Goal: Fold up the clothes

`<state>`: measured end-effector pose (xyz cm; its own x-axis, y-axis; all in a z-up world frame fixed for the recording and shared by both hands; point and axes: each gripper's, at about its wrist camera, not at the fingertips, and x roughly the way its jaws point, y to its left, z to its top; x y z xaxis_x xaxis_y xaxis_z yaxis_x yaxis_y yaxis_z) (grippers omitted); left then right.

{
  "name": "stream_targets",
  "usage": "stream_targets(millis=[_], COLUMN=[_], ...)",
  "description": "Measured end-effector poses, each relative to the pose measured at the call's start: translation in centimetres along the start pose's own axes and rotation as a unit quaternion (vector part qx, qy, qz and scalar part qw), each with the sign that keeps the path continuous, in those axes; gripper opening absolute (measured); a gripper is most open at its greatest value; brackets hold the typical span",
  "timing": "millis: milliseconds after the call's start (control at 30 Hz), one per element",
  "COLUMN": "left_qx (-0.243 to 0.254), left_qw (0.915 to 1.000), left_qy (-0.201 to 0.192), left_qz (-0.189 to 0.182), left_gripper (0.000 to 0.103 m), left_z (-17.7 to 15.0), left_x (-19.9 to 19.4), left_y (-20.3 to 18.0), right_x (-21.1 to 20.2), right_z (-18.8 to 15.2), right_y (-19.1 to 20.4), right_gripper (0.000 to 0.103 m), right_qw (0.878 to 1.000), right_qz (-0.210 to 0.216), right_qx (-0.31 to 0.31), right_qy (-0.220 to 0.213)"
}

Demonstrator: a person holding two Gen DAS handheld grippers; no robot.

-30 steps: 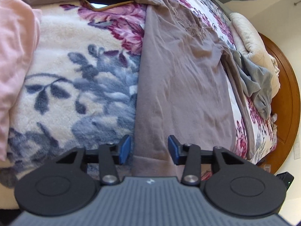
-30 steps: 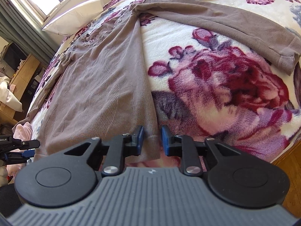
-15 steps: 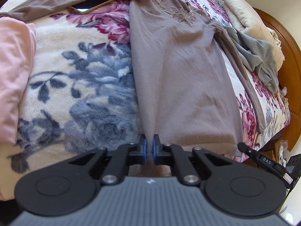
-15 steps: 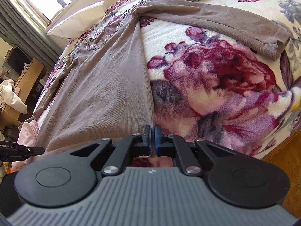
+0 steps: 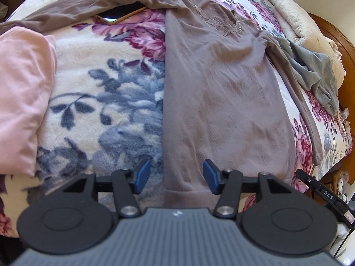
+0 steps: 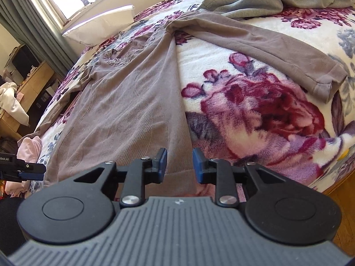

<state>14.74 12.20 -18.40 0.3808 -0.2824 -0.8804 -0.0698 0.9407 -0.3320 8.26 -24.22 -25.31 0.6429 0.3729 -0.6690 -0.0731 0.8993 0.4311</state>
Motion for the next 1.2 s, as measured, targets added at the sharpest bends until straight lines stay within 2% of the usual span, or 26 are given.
stream_targets(millis=[67,133,300,500,567,633,667,733,933,1067,1167,1200], left_qx=[0.012,0.026,0.061,0.079,0.082,0.084,0.085,0.084,0.084,0.083,0.077,0.077], left_qw=[0.9998,0.9994,0.9968,0.9949,0.9947,0.9946,0.9945,0.9951,0.9950,0.9950,0.9956,0.9955], left_qy=[0.013,0.011,0.006,0.007,0.008,0.011,0.011,0.005,0.000,0.009,0.016,0.017], left_qz=[0.004,0.021,0.052,0.063,0.062,0.060,0.059,0.051,0.054,0.054,0.051,0.051], left_gripper=[0.052,0.053,0.054,0.051,0.044,0.027,0.025,0.015,0.013,0.014,0.020,0.021], left_z=[-0.1,-0.1,0.0,-0.2,-0.3,-0.4,-0.4,-0.6,-0.8,-0.7,-0.6,-0.5], left_x=[0.7,0.4,0.4,0.7,0.8,1.0,1.0,0.9,0.7,1.0,1.2,1.2], left_y=[-0.6,-1.2,-2.3,-2.7,-2.7,-2.8,-2.8,-2.7,-2.8,-2.8,-2.5,-2.6], right_x=[0.5,0.9,0.9,0.6,0.7,0.8,0.8,0.8,0.9,0.3,-1.4,-2.0], right_z=[-0.7,-1.3,-1.9,-1.6,-1.6,-1.7,-1.8,-2.0,-2.8,-3.0,-1.7,-1.0], right_y=[0.2,0.1,0.1,0.2,0.2,0.2,0.3,0.4,-0.3,-1.8,-4.0,-4.9], right_gripper=[0.024,0.019,0.018,0.018,0.018,0.013,0.012,0.007,0.001,0.004,0.013,0.020], right_qw=[1.000,1.000,1.000,1.000,1.000,1.000,1.000,1.000,0.999,0.999,0.999,0.999], right_qz=[-0.007,-0.007,-0.009,-0.010,-0.010,-0.009,-0.008,-0.007,-0.021,-0.011,-0.012,-0.021], right_qx=[-0.004,0.000,0.001,0.004,0.008,0.006,0.005,0.003,0.004,0.012,0.025,0.031], right_qy=[0.008,0.014,0.018,0.018,0.019,0.020,0.021,0.024,0.033,0.029,-0.020,-0.039])
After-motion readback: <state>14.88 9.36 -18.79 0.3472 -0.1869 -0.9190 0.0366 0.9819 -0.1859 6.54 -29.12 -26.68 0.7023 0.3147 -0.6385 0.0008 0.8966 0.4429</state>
